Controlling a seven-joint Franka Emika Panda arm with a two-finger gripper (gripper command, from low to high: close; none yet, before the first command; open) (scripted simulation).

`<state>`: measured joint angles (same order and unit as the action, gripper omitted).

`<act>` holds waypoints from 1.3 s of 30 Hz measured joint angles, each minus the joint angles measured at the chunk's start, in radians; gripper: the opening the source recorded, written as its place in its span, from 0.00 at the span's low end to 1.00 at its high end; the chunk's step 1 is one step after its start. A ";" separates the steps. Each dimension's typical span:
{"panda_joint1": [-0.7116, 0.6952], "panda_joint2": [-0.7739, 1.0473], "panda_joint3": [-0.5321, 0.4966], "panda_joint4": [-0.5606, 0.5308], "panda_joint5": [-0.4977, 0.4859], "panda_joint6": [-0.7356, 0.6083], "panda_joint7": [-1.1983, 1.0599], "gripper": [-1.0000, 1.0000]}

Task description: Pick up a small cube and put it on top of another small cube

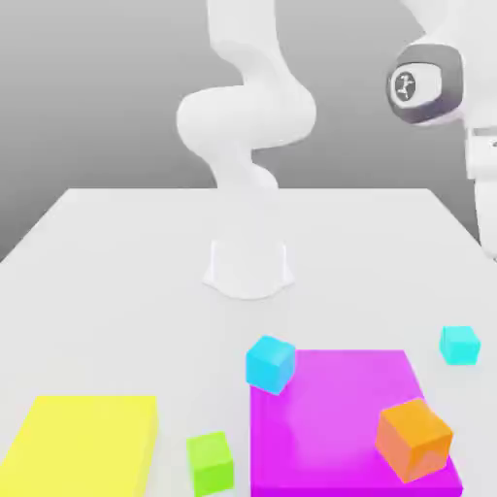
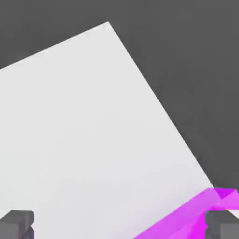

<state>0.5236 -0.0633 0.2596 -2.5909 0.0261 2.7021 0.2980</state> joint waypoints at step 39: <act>-0.176 -0.104 -0.204 -0.134 -0.027 -0.144 0.030 0.00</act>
<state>0.3476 -0.1672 0.0556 -2.7249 -0.0009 2.5579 0.3279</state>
